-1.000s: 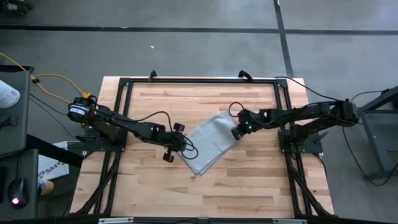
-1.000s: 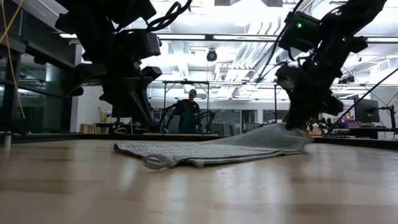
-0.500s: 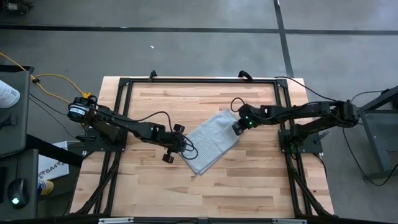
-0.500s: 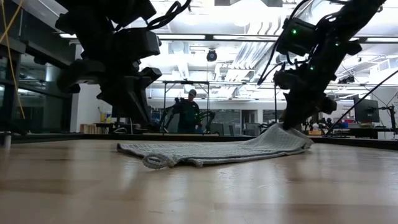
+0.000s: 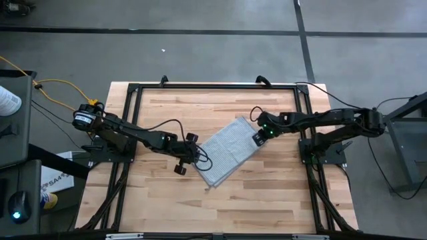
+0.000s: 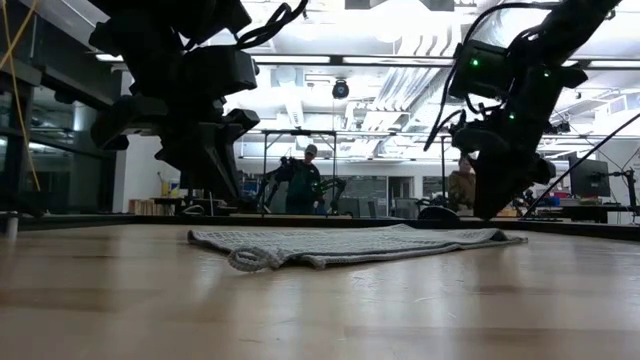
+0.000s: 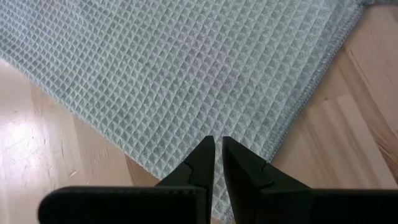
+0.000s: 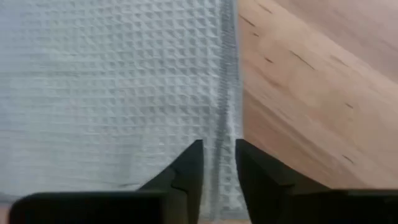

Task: Fold microfiber towels
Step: Fold the gray towel on the table

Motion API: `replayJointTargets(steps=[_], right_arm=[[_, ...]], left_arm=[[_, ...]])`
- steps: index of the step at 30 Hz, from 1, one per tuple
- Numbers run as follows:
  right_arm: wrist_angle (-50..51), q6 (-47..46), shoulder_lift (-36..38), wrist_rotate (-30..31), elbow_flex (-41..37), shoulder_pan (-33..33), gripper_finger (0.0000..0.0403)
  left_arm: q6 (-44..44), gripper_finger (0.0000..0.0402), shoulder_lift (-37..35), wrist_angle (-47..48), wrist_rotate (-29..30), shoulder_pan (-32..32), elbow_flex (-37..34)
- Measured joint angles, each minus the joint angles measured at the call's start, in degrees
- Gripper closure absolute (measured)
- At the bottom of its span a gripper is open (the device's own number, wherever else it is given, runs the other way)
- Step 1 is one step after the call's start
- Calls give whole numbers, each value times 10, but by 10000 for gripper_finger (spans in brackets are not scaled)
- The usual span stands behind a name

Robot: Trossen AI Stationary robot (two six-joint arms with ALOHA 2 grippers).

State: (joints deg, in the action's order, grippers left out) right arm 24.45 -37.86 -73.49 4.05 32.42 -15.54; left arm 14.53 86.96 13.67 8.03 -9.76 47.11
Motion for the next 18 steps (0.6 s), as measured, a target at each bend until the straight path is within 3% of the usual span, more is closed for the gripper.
replayJointTargets(steps=[7, 14, 18], right_arm=[[-6, 1, 0, 16, 0, 0, 268], [-99, -75, -1, -114, 0, 18, 274], [-169, -104, -27, -132, 0, 70, 289]], left_arm=[[3, 371, 0, 3, 0, 0, 0], [45, 371, 0, -5, -2, 1, 0], [47, 371, 0, -2, -46, 17, 0]])
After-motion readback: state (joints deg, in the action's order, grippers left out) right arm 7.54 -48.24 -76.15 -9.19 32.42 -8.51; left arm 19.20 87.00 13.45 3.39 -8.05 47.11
